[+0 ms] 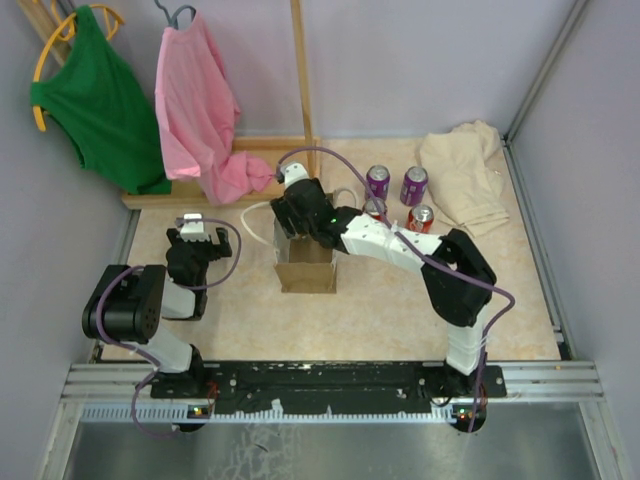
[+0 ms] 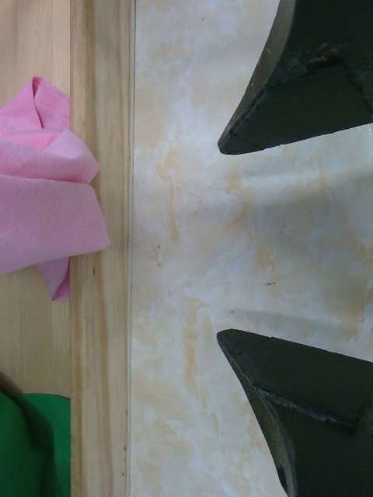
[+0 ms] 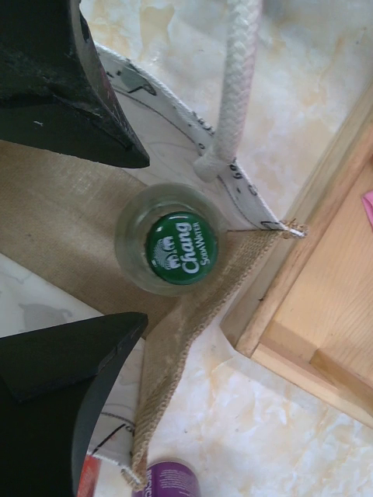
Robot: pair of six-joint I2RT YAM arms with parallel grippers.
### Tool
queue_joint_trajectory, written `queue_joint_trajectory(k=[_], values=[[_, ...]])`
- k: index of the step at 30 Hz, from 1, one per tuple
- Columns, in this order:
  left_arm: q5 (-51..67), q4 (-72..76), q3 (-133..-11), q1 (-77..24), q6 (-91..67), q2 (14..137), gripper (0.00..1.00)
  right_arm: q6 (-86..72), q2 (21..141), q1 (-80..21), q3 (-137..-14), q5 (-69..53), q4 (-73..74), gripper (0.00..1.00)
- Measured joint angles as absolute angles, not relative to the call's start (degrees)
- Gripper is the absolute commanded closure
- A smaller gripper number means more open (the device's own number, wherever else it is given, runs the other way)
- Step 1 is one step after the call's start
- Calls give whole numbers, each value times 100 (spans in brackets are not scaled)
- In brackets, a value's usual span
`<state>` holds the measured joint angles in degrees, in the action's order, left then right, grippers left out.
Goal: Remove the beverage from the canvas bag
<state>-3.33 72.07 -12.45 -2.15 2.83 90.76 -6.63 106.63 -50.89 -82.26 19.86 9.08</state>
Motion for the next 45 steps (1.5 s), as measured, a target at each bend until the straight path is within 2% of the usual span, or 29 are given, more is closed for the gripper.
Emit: queue_joint_trajectory(k=[17,24,26,35,36,37,45], values=[[-333,7205,-1245,-215,285,9076,0,-727,11229,-5054,-8326,2239,705,25],[-333,7205,-1245,-215,283,9076,0,-777,11408,-5013,-8455,2239,602,30],[-333,7205,-1245,-215,285,9076,0,-779,11421,-5013,-8455,2241,563,34],[-333,7205,-1245,-215,285,9076,0,-821,11502,-4976,-8484,2377,381,69],[-333,7207,-1245,-215,283,9076,0,-821,11502,-4976,-8484,2381,381,90],[-333,7205,-1245,-215,285,9076,0,-819,11502,-4974,-8482,2388,377,100],[-333,7205,-1245,-215,285,9076,0,-768,11502,-4971,-8401,2436,211,100]])
